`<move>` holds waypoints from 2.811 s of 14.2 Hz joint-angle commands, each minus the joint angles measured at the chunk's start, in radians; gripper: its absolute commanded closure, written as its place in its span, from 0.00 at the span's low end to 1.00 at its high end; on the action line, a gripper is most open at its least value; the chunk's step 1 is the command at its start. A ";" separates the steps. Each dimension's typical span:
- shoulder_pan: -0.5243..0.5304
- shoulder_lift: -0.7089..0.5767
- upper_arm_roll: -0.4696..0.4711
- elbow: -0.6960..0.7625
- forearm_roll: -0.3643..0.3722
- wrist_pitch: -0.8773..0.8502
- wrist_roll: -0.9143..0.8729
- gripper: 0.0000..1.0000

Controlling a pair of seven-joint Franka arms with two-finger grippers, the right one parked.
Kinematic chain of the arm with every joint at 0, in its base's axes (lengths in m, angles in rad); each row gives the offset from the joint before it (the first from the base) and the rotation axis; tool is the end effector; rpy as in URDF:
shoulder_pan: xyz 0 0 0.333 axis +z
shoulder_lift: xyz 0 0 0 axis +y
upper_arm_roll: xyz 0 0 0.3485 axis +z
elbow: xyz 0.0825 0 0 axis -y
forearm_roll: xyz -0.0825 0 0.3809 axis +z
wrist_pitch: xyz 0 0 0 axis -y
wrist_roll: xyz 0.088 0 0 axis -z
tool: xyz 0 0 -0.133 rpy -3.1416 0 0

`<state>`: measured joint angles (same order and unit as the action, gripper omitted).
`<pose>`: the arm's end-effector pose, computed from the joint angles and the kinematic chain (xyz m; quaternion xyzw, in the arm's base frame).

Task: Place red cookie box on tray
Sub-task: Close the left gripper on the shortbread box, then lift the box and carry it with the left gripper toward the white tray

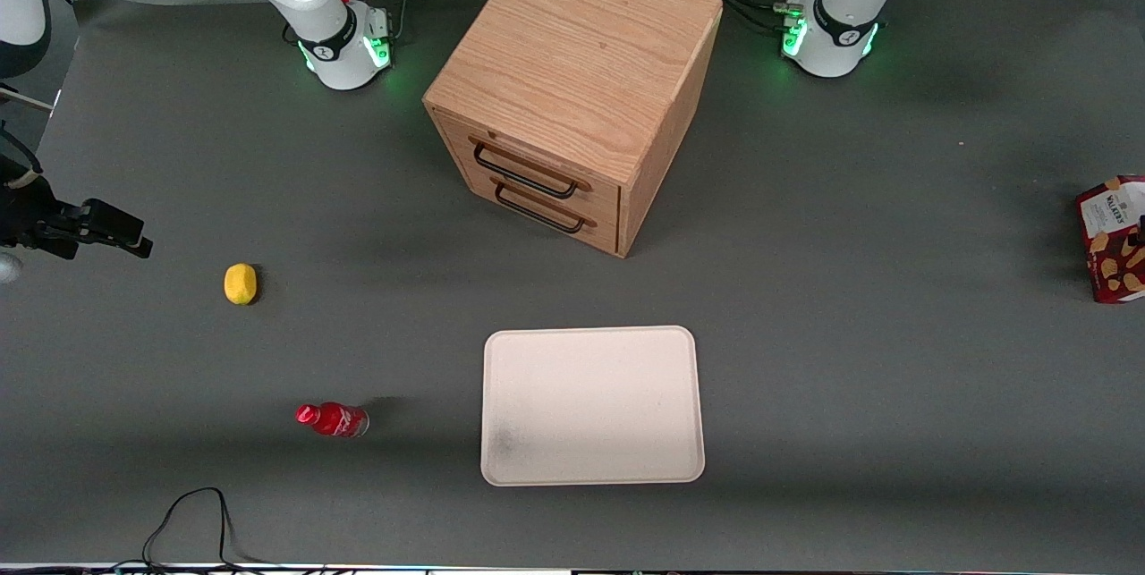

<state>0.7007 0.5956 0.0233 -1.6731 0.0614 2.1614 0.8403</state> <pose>0.5096 0.4533 0.2522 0.9950 -0.0780 -0.0600 0.0157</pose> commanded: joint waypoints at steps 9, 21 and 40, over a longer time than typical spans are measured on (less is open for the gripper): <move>-0.081 -0.155 0.000 0.045 0.031 -0.213 -0.122 1.00; -0.286 -0.304 -0.011 0.409 0.061 -0.867 -0.395 1.00; -0.938 0.151 -0.160 0.774 -0.100 -0.515 -1.254 1.00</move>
<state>-0.2336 0.6340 -0.0954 -1.0350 -0.0289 1.6022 -0.3429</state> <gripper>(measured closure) 0.960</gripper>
